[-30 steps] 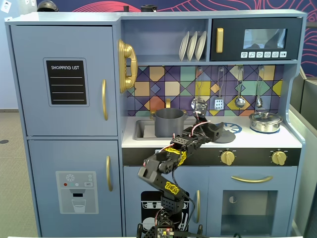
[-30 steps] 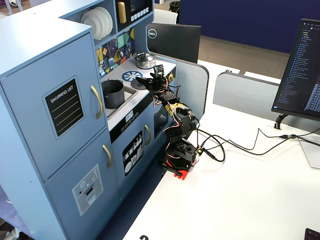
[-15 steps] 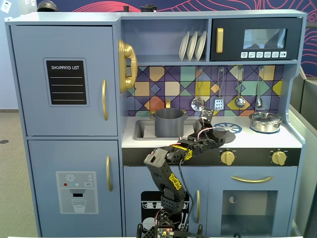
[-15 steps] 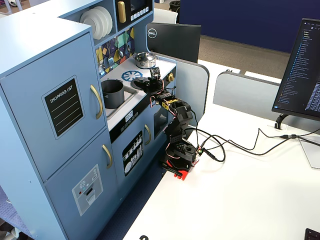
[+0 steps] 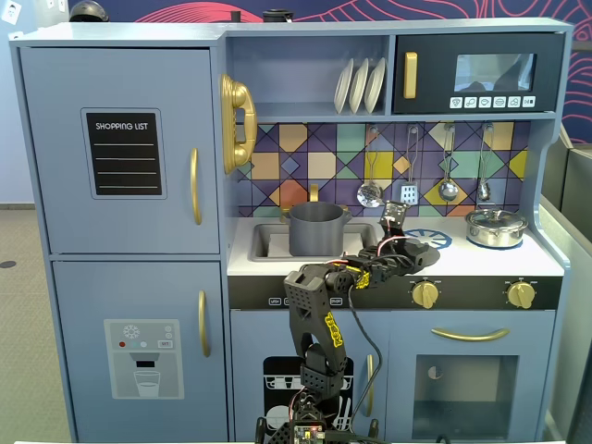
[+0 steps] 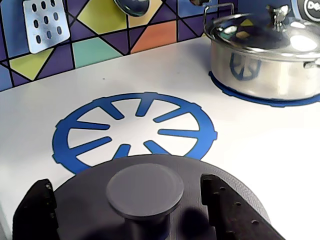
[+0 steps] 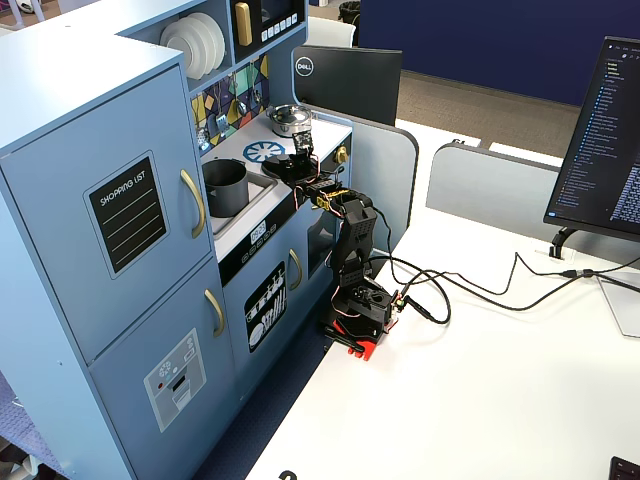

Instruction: Pick up the lid from the counter and put it on the gray recipient

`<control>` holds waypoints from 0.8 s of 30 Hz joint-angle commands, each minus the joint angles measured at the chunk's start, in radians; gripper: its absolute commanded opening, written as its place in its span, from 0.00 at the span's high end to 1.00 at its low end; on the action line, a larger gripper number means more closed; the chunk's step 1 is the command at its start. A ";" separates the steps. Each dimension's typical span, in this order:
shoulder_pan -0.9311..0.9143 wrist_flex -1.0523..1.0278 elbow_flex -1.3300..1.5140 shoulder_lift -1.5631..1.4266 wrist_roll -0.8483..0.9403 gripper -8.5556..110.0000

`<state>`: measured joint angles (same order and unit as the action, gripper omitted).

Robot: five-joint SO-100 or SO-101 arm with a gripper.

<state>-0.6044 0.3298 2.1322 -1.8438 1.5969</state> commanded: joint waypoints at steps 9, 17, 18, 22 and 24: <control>0.017 0.015 -0.067 0.028 0.002 0.93; 0.029 0.012 -0.020 -0.032 -0.034 0.93; 0.032 0.008 -0.025 -0.038 -0.031 0.93; 0.044 -0.028 -0.087 -0.067 -0.025 0.93; 0.054 -0.057 -0.130 -0.087 -0.014 0.93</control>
<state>-0.5752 0.2961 2.1000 -1.8331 1.5815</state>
